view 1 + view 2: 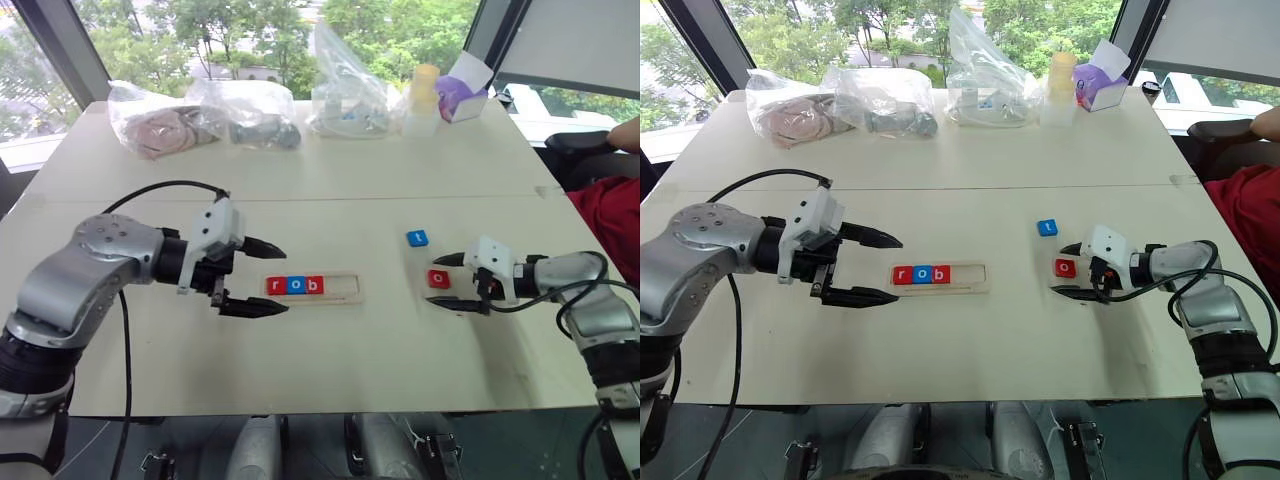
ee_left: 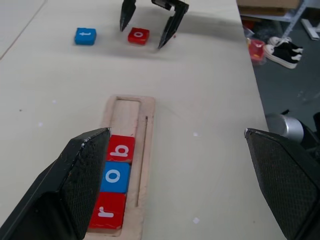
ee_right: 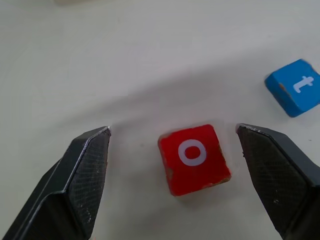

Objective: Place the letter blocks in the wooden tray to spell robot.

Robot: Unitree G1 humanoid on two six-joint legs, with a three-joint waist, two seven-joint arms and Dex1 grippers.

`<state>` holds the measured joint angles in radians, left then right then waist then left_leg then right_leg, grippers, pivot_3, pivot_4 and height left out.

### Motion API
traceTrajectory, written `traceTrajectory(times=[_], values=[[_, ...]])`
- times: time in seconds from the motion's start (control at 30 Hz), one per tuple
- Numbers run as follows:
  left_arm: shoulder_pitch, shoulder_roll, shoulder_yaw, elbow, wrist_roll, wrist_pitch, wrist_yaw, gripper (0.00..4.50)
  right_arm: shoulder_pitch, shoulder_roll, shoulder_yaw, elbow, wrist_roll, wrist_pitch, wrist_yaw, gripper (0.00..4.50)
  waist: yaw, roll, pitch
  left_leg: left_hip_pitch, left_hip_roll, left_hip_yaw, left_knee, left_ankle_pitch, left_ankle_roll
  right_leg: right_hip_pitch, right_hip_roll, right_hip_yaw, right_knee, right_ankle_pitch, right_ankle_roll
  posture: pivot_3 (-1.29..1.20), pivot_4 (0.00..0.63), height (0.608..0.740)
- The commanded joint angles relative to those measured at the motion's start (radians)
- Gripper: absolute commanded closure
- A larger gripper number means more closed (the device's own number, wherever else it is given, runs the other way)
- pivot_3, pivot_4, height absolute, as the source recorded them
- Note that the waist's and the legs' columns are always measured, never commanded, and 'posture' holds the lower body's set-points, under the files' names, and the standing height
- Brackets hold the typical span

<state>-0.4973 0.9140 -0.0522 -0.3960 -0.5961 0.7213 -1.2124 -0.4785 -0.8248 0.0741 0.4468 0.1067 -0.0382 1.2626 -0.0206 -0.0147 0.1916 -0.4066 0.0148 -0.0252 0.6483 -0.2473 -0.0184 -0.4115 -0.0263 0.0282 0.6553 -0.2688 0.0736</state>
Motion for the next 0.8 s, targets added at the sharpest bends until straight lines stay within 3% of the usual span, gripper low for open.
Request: traceTrajectory(times=[0.03, 0.17, 0.2, 0.27, 0.43, 0.6, 0.8], values=[[0.015, 0.02, 0.045, -0.046, -0.027, 0.024, 0.024, 0.0, -0.066, 0.01, 0.022, 0.121, -0.037, -0.087, 0.02, 0.36, 0.0, 0.0, 0.0, 0.0, 0.0, 0.0, 0.0, 0.0, 0.0, 0.0, 0.0, 0.0, 0.0, 0.0, 0.0, 0.0, 0.15, 0.74], [0.039, 0.022, 0.056, -0.079, -0.047, 0.047, 0.049, 0.0, -0.115, 0.014, 0.05, 0.255, -0.066, -0.148, 0.055, 0.36, 0.001, 0.0, 0.0, 0.001, 0.001, -0.001, 0.001, 0.0, 0.0, 0.002, 0.0, 0.0, 0.0, 0.0, 0.0, 0.0, 0.15, 0.74], [0.046, 0.024, 0.058, -0.082, -0.046, 0.048, 0.054, 0.0, -0.125, 0.012, 0.052, 0.276, -0.066, -0.153, 0.066, 0.58, 0.001, 0.0, 0.0, 0.002, 0.001, -0.001, 0.001, 0.0, 0.0, 0.003, -0.001, 0.0, 0.0, 0.0, -0.001, 0.0, 0.15, 0.74], [0.058, 0.03, 0.065, -0.086, -0.047, 0.049, 0.062, 0.0, -0.134, 0.004, 0.056, 0.297, -0.062, -0.152, 0.094, 1.18, 0.002, 0.0, 0.0, 0.005, 0.001, 0.0, 0.001, 0.0, 0.0, 0.005, -0.001, 0.0, 0.0, 0.0, -0.001, 0.0, 0.15, 0.74], [0.069, 0.031, 0.067, -0.089, -0.05, 0.045, 0.076, 0.0, -0.122, 0.002, 0.054, 0.309, -0.058, -0.14, 0.126, 3.31, 0.004, 0.0, 0.0, 0.009, 0.0, 0.0, 0.001, 0.0, -0.001, 0.01, -0.002, 0.001, 0.0, -0.002, -0.003, 0.0, 0.15, 0.74], [0.066, 0.039, 0.073, -0.069, -0.049, 0.036, 0.072, 0.0, -0.131, 0.031, 0.022, 0.223, -0.005, -0.031, 0.105, 3.31, 0.004, 0.0, 0.0, 0.014, 0.0, 0.0, -0.001, 0.0, -0.001, 0.015, -0.002, 0.001, -0.001, -0.002, -0.004, 0.0, 0.15, 0.74], [0.095, 0.094, 0.081, -0.001, -0.011, -0.008, 0.035, 0.0, -0.149, 0.122, 0.047, -0.169, 0.102, 0.289, 0.076, 3.31, -0.014, 0.001, 0.001, 0.014, 0.002, -0.002, -0.002, 0.0, -0.001, 0.012, -0.001, 0.002, 0.001, 0.0, -0.001, 0.0, 0.15, 0.74]])
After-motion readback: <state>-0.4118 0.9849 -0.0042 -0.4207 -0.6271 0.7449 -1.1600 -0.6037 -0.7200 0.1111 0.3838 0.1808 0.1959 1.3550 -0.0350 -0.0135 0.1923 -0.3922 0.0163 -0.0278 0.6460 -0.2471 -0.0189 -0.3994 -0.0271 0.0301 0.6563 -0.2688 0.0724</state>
